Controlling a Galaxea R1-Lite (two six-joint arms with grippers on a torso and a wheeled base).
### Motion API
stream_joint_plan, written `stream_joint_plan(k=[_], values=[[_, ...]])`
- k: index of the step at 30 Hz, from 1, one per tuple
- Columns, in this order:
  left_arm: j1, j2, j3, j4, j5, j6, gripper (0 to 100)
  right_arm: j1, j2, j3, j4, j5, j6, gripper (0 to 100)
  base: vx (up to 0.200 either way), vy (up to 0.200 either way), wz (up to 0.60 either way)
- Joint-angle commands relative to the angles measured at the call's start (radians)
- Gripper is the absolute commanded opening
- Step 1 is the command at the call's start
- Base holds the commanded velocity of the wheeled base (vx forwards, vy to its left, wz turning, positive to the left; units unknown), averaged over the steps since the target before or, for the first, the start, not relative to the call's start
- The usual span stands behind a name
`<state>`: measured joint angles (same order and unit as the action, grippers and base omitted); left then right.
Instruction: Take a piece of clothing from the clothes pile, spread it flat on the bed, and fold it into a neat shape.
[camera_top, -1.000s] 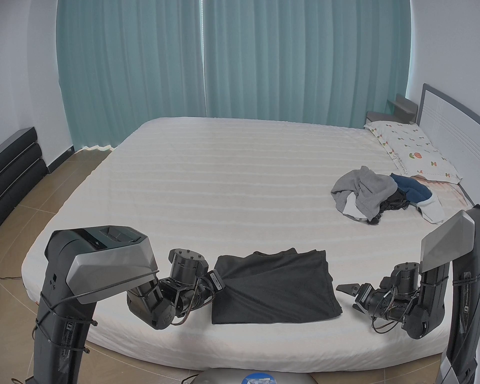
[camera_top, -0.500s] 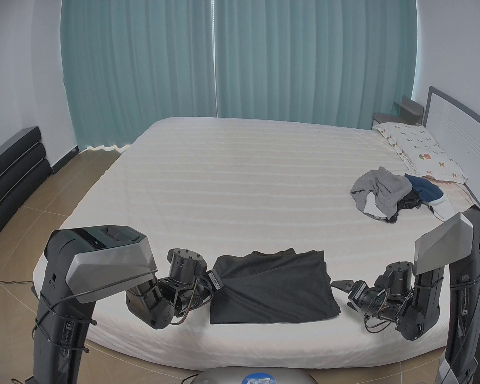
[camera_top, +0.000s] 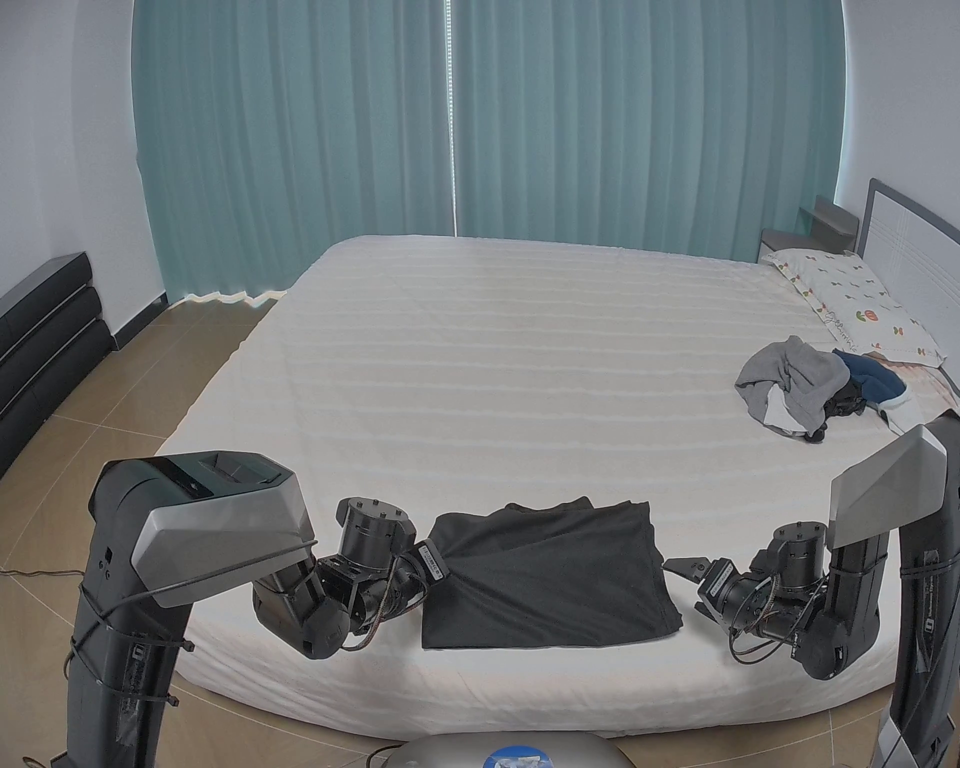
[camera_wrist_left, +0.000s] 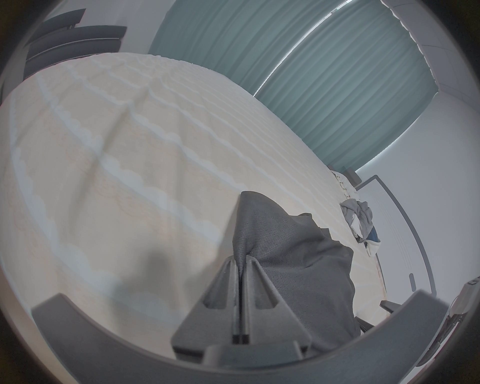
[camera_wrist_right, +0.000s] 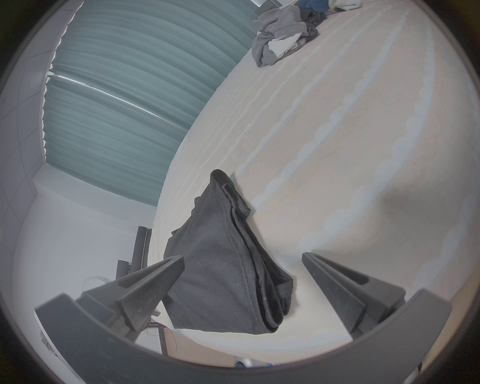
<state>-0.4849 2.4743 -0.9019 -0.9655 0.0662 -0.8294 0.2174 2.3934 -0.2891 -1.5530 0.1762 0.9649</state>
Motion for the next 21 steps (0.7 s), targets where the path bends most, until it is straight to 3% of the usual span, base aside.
stream_joint_plan(k=[1, 6, 21], values=[[-0.003, 0.002, 0.003, -0.001, 0.001, -0.001, 0, 0.0, -0.002, -0.001, -0.016, 0.0, 0.0, 100, 0.0, 0.2, 0.0], [-0.006, -0.006, 0.015, -0.001, 0.001, -0.001, 0, 0.0, -0.002, 0.001, -0.016, 0.0, 0.0, 100, 0.0, 0.2, 0.0], [-0.009, -0.009, 0.031, -0.002, 0.001, -0.002, 0, 0.0, -0.002, 0.001, -0.016, 0.002, 0.0, 100, 0.0, 0.0, 0.0]])
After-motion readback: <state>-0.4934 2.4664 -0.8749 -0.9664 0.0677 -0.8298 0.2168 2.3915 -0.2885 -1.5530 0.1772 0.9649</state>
